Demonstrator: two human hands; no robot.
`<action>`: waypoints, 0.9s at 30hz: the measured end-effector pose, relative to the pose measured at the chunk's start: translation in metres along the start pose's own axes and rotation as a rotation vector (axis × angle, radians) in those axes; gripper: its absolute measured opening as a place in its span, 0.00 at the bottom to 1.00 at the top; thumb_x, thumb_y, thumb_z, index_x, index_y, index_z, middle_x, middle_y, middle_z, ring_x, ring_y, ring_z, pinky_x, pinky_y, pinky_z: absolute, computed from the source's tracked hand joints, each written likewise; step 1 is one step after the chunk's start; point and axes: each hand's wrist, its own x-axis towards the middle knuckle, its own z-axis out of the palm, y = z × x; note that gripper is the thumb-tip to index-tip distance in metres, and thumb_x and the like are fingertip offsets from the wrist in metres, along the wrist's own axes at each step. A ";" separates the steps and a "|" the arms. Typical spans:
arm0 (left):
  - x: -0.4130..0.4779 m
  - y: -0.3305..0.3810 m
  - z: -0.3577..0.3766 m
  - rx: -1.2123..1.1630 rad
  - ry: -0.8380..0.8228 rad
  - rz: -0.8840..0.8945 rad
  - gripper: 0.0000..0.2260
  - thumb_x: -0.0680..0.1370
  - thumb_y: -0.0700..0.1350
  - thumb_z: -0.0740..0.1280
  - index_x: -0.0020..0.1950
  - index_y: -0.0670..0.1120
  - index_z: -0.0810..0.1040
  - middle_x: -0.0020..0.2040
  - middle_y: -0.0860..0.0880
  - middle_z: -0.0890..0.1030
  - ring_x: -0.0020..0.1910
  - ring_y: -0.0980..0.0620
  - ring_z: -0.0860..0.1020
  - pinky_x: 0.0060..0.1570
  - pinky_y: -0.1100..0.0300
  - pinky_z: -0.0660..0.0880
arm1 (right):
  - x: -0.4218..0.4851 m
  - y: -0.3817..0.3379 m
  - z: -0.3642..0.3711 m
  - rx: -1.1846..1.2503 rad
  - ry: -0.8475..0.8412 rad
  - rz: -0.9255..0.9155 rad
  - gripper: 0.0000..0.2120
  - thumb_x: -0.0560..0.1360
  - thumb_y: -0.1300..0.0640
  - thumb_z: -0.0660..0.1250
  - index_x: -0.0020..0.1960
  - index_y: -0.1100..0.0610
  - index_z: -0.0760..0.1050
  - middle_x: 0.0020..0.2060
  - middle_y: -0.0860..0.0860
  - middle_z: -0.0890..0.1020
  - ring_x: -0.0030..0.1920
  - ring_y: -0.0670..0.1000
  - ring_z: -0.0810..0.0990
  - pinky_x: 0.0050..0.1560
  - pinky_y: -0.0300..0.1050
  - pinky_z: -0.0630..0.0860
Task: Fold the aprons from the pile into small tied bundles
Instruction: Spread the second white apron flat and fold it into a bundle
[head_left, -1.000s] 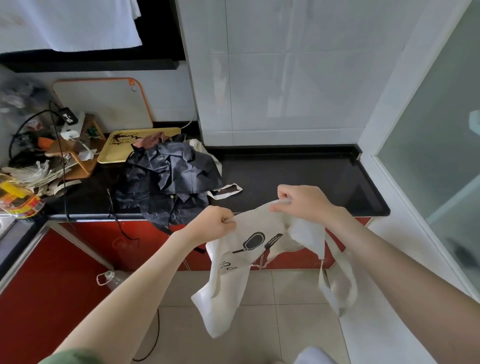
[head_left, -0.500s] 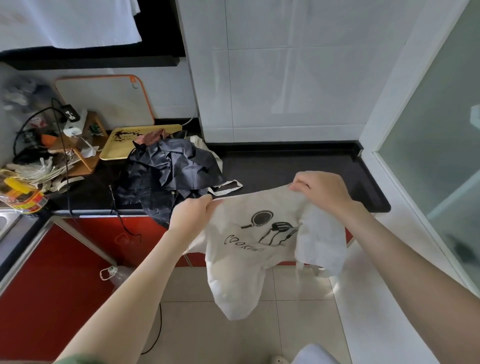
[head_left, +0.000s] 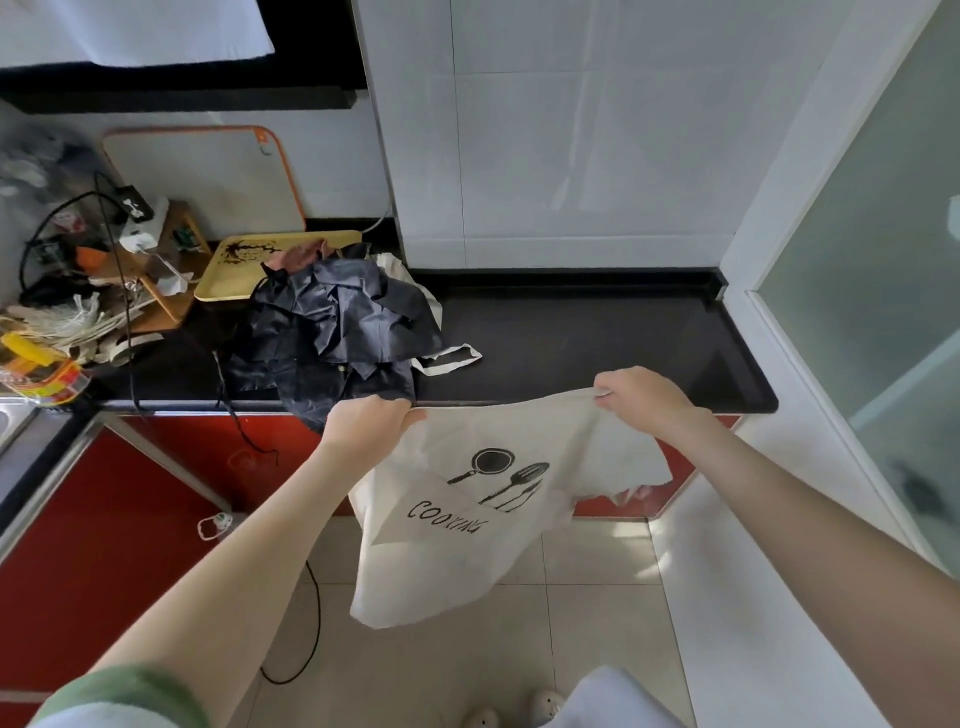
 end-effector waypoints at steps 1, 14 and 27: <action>-0.001 -0.004 0.002 0.007 -0.002 -0.009 0.23 0.82 0.61 0.47 0.49 0.46 0.74 0.38 0.50 0.78 0.40 0.46 0.80 0.35 0.57 0.71 | 0.001 -0.004 -0.003 0.011 0.001 -0.006 0.06 0.78 0.55 0.62 0.44 0.57 0.72 0.38 0.50 0.74 0.42 0.53 0.73 0.34 0.45 0.63; -0.003 -0.012 0.010 -0.056 -0.051 -0.070 0.20 0.83 0.56 0.49 0.53 0.47 0.76 0.44 0.49 0.81 0.44 0.46 0.80 0.41 0.55 0.75 | 0.002 0.006 -0.003 0.277 0.224 0.136 0.07 0.80 0.60 0.58 0.46 0.55 0.74 0.39 0.55 0.72 0.45 0.58 0.70 0.49 0.51 0.68; 0.034 -0.013 -0.038 -0.432 0.213 -0.300 0.22 0.82 0.59 0.51 0.49 0.46 0.78 0.42 0.46 0.80 0.41 0.44 0.78 0.37 0.55 0.71 | 0.029 -0.022 -0.024 0.899 0.265 0.295 0.09 0.81 0.58 0.57 0.42 0.57 0.69 0.44 0.56 0.78 0.48 0.59 0.82 0.52 0.55 0.79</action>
